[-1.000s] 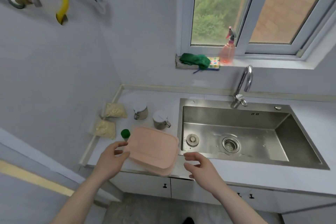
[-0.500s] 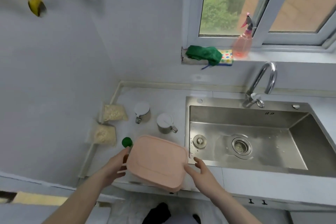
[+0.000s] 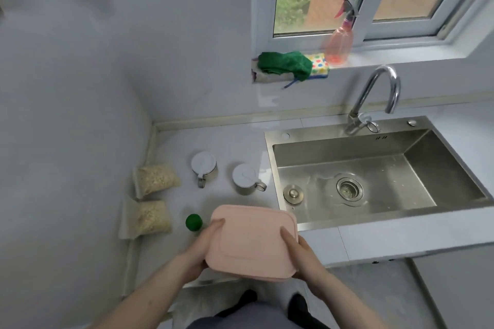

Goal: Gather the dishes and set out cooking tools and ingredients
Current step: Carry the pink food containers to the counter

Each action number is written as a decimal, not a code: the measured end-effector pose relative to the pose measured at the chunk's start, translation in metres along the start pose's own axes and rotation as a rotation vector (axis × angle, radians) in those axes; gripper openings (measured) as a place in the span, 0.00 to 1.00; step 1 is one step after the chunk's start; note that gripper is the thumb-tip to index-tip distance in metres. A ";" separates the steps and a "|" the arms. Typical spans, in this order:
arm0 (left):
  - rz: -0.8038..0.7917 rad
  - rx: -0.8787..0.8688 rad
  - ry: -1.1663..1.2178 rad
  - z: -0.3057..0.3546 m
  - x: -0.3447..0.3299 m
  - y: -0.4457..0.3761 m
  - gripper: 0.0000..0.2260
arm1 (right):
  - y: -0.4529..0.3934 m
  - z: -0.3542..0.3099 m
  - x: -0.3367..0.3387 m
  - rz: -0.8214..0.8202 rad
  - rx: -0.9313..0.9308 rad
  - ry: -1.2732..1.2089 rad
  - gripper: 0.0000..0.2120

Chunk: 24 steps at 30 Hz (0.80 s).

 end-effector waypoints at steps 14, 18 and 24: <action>-0.135 0.041 -0.119 0.003 -0.022 0.006 0.13 | 0.030 0.007 0.000 0.102 -0.033 -0.148 0.21; -0.178 0.028 -0.201 0.022 -0.052 0.016 0.10 | 0.052 0.015 0.016 0.180 -0.002 -0.255 0.26; -0.214 0.023 -0.370 0.032 -0.118 0.015 0.09 | 0.107 0.043 0.051 0.335 0.057 -0.404 0.25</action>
Point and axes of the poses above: each hand's wrist, its own y-axis away from the middle knuckle, its own x-axis out of the back of the hand, z = x × y, the point moved 2 cm from there along -y, towards the middle knuckle, and after that the axes turned 13 degrees about -z, right-handed, at the moved point
